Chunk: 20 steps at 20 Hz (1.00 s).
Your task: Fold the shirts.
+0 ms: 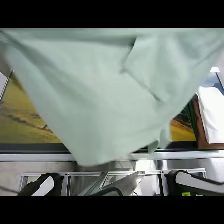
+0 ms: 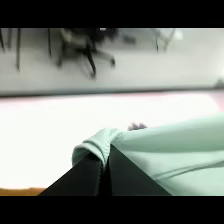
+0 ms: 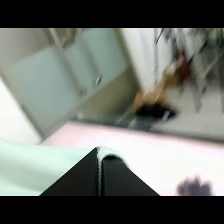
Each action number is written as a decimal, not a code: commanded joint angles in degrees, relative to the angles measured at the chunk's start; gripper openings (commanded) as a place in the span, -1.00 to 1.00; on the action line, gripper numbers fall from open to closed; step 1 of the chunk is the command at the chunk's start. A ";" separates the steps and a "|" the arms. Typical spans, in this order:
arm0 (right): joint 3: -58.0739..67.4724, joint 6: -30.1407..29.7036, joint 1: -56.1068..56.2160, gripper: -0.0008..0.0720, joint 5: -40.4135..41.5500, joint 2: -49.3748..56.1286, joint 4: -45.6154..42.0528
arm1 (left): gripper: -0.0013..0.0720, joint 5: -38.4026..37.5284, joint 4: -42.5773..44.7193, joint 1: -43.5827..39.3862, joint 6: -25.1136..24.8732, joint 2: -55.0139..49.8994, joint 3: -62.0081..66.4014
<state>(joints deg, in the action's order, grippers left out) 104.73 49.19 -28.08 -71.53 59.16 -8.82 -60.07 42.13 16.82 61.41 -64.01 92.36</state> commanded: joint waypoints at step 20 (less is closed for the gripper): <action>-16.50 -3.43 -0.72 -0.42 -8.48 24.46 -14.12 | 0.95 -27.61 16.83 3.37 19.08 -31.95 -5.57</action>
<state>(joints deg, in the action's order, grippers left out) 91.53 43.38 -24.62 -69.67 87.44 -18.59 -82.59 58.74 17.54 80.01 -103.26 101.51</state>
